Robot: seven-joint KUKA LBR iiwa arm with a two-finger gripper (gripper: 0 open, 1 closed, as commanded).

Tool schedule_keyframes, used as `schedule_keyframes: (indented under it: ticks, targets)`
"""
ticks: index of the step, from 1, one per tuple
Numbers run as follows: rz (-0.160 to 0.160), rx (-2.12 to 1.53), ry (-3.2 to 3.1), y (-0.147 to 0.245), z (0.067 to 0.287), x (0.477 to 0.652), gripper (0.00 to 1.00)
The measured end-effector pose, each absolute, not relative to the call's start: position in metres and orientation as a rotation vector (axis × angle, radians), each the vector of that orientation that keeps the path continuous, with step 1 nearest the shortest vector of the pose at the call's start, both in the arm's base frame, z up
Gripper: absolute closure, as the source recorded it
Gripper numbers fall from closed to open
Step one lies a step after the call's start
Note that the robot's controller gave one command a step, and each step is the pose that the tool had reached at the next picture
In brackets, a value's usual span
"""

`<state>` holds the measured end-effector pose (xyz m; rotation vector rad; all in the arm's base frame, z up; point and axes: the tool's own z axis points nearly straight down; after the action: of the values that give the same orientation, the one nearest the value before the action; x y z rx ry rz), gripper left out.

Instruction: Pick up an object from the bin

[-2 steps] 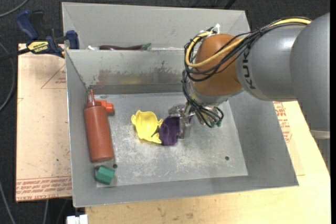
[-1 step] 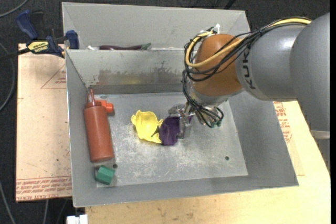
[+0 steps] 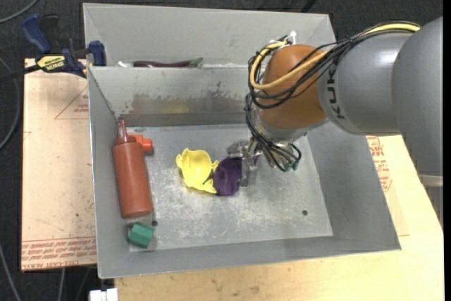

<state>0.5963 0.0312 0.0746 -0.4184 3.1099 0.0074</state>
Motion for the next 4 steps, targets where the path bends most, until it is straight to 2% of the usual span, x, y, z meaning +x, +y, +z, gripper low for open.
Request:
schedule_keyframes:
  ticks: [2,4]
  targets:
    - [0.007,-0.417,3.106,0.031,0.104,0.597,1.0]
    - [0.008,-0.416,3.106,0.032,0.114,0.597,1.0]
